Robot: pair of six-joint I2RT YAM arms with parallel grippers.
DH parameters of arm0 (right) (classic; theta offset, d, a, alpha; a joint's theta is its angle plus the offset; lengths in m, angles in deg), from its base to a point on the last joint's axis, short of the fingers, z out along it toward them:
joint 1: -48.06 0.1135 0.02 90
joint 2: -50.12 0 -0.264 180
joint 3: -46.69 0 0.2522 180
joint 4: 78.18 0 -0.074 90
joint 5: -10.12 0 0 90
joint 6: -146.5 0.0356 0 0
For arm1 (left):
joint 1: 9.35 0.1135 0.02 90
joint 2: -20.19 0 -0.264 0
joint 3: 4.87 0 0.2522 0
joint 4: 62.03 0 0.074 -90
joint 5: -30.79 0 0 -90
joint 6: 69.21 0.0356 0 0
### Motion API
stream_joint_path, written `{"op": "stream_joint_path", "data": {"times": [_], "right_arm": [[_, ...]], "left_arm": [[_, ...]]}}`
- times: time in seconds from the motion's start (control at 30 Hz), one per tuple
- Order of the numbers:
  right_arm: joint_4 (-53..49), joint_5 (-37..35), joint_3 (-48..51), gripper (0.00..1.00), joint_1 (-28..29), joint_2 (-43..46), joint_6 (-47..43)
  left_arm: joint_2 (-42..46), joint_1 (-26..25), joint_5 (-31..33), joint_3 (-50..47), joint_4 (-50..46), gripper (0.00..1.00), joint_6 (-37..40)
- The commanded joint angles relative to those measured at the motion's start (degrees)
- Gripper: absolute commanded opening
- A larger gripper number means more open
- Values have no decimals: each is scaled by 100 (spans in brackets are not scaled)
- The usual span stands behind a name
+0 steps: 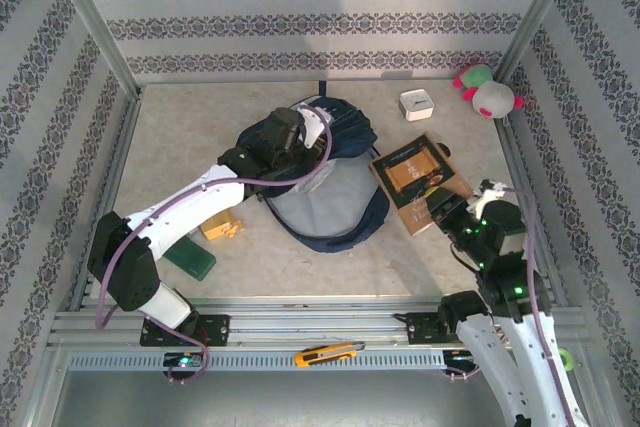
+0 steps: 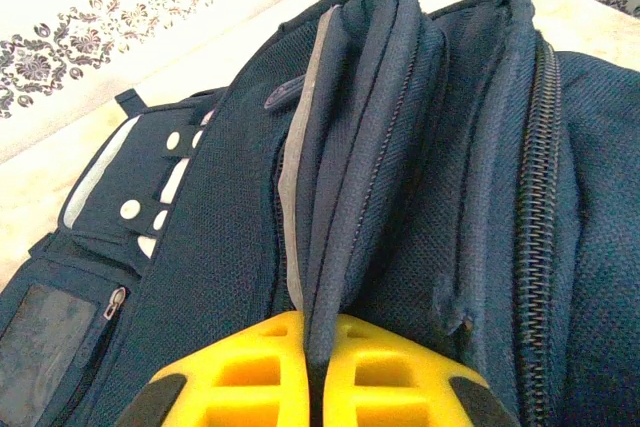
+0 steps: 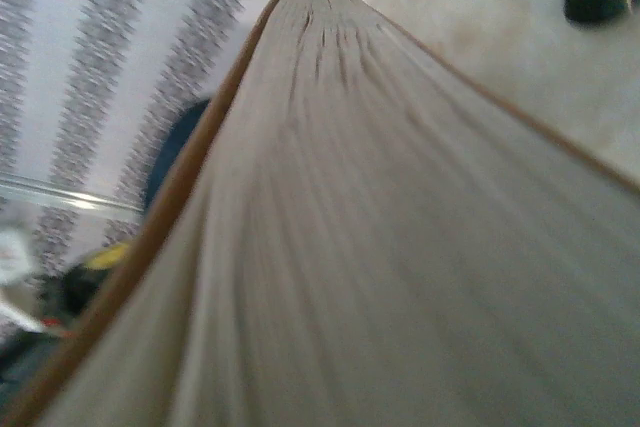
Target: Pack the student bag
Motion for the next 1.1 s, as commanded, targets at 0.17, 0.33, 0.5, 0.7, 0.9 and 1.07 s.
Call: {"op": "stream_joint_path", "data": {"times": [0.17,0.33,0.5,0.7,0.9,1.07], "right_arm": [[3321,-653,1226,0,1691,-915,1388],[5082,-1533,1428,0,2673,-2124,1564],[6660,-2461,1456,0,3109,-3435,1774],[7751,-2986,993,0,3250,-5077,2101],[8552,-3064,293,0,3133,-6607,2052],[9115,-2744,-326,0,2902,-7906,2320]], "left_arm": [[-29,212,-506,616,319,0,-332],[-120,232,-592,765,223,0,-299],[-121,241,-790,782,261,0,-389],[-59,236,-950,784,320,0,-488],[5,248,-1120,814,363,0,-536],[41,246,-1118,787,424,0,-575]]}}
